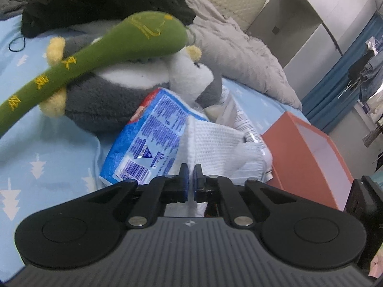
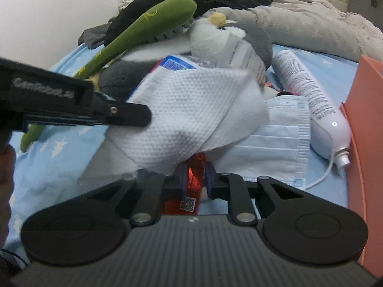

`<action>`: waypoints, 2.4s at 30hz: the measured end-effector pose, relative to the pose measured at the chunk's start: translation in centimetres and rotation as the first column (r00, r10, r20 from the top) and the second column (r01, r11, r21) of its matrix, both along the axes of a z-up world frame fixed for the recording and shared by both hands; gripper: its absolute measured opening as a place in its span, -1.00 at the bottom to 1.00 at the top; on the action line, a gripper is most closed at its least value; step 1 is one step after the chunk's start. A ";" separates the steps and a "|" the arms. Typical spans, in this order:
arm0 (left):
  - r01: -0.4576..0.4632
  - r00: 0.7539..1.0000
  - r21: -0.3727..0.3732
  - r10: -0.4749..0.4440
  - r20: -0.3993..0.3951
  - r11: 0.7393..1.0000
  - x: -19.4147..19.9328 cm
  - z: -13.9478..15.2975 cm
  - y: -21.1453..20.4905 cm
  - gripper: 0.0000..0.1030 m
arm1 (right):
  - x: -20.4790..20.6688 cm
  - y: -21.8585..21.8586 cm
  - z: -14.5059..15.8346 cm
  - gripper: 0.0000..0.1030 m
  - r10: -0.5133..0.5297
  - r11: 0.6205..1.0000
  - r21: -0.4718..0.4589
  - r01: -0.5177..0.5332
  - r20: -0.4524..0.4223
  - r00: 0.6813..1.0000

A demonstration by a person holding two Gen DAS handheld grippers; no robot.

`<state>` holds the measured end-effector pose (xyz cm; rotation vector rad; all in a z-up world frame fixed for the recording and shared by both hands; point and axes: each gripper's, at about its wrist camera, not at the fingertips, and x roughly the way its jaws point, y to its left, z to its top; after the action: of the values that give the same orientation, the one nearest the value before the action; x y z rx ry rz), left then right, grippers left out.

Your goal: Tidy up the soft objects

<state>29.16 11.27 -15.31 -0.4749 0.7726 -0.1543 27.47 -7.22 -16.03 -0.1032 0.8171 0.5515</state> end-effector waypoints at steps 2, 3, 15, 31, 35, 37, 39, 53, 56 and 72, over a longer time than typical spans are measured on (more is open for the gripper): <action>-0.008 1.000 0.005 0.008 0.018 1.000 -1.0 0.9 0.0 -0.90 | -0.4 -0.4 0.6 -0.88 -0.003 1.000 0.012 0.003 -0.001 1.000; -0.012 1.000 0.009 0.012 0.024 1.000 -1.5 1.3 0.0 -0.90 | -0.7 -0.6 0.8 -0.90 -0.005 1.000 0.017 0.005 -0.004 1.000; -0.058 0.997 0.040 0.055 0.058 0.998 -9.0 4.1 0.2 -0.91 | -5.8 -2.8 3.5 -0.92 -0.030 0.998 0.059 0.031 -0.013 0.999; -0.119 0.992 0.143 0.122 -0.014 0.983 -11.5 -0.8 0.8 -0.91 | -4.0 -1.6 0.3 0.24 -0.148 0.989 0.025 0.148 0.010 0.989; -0.127 0.991 0.144 0.132 -0.031 0.981 -11.5 -1.3 1.4 -0.91 | -2.5 -1.2 -0.8 0.24 -0.176 0.984 0.031 0.176 0.003 0.984; -0.135 0.989 0.143 0.142 -0.037 0.980 -11.5 -1.6 1.7 -0.91 | -2.1 -0.9 -1.1 0.24 -0.168 0.985 0.038 0.168 -0.004 0.986; -0.145 0.987 0.143 0.152 -0.043 0.979 -11.6 -1.8 2.0 -0.91 | -1.8 -0.2 -1.5 0.24 -0.155 0.988 0.022 0.155 0.000 0.988; -0.154 0.987 0.139 0.158 -0.015 0.978 -12.5 -0.8 1.4 -0.91 | -3.5 0.0 -0.1 -0.39 -0.102 0.995 0.020 0.102 -0.009 0.995; -0.151 0.988 0.136 0.154 -0.009 0.979 -12.9 -0.5 1.0 -0.91 | -4.7 -1.0 1.0 -0.39 -0.121 0.992 0.024 0.120 0.011 0.993; -0.093 0.995 0.087 0.095 -0.018 0.992 -16.9 0.0 -1.6 -0.91 | -10.3 -6.0 0.0 -0.10 -0.241 0.967 -0.093 0.237 -0.035 0.970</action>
<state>12.25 9.71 -15.28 -0.4309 0.7741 -0.0282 17.15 -13.18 -16.03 -0.0715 0.8852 0.2908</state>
